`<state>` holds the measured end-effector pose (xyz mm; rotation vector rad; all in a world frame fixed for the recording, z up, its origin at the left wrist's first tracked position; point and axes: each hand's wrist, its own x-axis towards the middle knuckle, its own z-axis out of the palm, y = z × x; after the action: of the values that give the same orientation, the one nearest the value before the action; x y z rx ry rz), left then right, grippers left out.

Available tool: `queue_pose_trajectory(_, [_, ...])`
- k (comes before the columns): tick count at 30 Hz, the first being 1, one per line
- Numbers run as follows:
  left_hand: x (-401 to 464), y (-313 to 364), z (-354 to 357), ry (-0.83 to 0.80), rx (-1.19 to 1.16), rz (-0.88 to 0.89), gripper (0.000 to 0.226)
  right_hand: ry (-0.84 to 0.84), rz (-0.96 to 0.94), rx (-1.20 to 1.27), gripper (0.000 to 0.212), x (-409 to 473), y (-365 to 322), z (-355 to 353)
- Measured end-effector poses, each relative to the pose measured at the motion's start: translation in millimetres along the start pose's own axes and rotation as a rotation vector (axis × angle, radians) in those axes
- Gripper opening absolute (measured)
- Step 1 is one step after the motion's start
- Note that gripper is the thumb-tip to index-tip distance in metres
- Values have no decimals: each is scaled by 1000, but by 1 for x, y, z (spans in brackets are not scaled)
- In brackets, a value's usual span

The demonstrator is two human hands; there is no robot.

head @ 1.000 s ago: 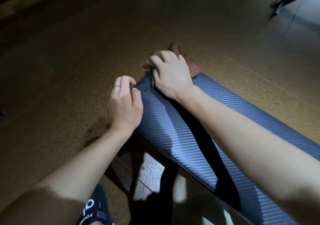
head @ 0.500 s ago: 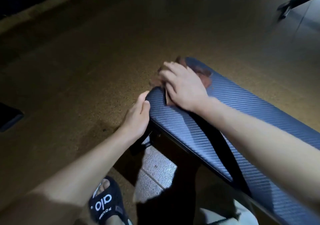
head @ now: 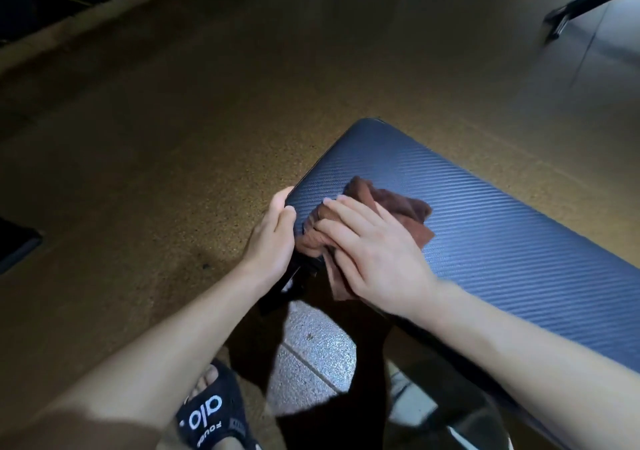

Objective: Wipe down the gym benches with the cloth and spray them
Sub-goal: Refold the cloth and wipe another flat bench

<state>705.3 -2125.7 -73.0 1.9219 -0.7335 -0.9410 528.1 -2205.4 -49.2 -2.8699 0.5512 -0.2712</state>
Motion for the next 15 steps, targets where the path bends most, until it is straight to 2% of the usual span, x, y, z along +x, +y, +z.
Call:
queue_pose_trajectory(3, [-1,2,5,27,-42,-23,55,-5,-2,-55,36,41,27,1])
queue_pose_trajectory(8, [-2,2,7,50,-125,-38,53,25,238,-101,47,113,45,0])
queue_pose_trajectory(12, [-1,4,7,31,-174,-34,44,80,155,7,33,55,14,-3])
queue_pose_trajectory(15, [1,2,8,41,-239,-31,42,49,49,61,38,-14,-13,-1])
